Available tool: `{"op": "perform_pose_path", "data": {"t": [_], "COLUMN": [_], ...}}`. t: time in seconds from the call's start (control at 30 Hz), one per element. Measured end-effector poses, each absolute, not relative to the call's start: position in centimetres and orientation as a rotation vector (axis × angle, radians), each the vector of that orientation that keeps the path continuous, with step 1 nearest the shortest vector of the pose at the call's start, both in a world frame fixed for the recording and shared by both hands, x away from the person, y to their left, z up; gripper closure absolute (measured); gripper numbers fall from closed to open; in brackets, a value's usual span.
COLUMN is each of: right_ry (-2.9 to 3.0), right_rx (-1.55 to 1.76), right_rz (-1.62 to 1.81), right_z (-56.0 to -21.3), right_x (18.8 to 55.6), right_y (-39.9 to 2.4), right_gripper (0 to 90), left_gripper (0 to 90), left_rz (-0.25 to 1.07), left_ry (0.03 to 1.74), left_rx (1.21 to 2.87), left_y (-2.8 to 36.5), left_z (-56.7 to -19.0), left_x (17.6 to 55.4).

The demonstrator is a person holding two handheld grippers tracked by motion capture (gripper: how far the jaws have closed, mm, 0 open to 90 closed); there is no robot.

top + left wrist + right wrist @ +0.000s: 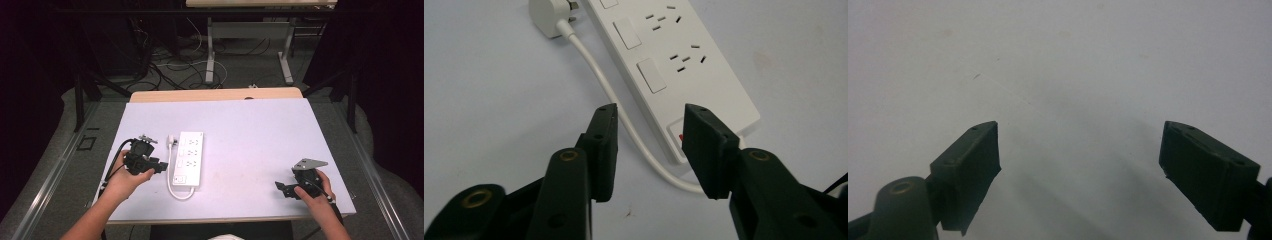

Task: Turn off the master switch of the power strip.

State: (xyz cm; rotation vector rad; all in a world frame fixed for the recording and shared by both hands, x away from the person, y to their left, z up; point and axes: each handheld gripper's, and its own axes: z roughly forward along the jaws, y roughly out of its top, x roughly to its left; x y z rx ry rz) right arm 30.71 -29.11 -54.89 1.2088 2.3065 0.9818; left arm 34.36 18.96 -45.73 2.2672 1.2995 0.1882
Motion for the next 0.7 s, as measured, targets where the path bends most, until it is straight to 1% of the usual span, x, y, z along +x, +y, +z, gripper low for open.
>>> {"op": "perform_pose_path", "data": {"t": [0.2,0.3,0.47,0.7], "right_ry": [2.302,2.302,2.304,2.305], "right_rx": [1.228,1.224,1.223,1.226], "right_rz": [0.986,0.987,0.986,0.994], "right_z": [-54.9,-54.9,-54.9,-54.8], "right_x": [30.7,30.6,30.6,30.6], "right_y": [-29.1,-29.0,-29.0,-29.0], "right_gripper": [16.0,16.0,16.0,16.0], "left_gripper": [67.8,73.7,80.7,87.6], "left_rz": [0.180,0.167,0.144,0.151], "left_ry": [1.285,1.282,1.275,1.266], "left_rx": [2.294,2.311,2.324,2.321], "left_y": [18.2,17.8,17.4,17.0], "left_z": [-46.0,-46.1,-46.3,-46.8], "left_x": [34.2,34.3,34.3,34.3]}}
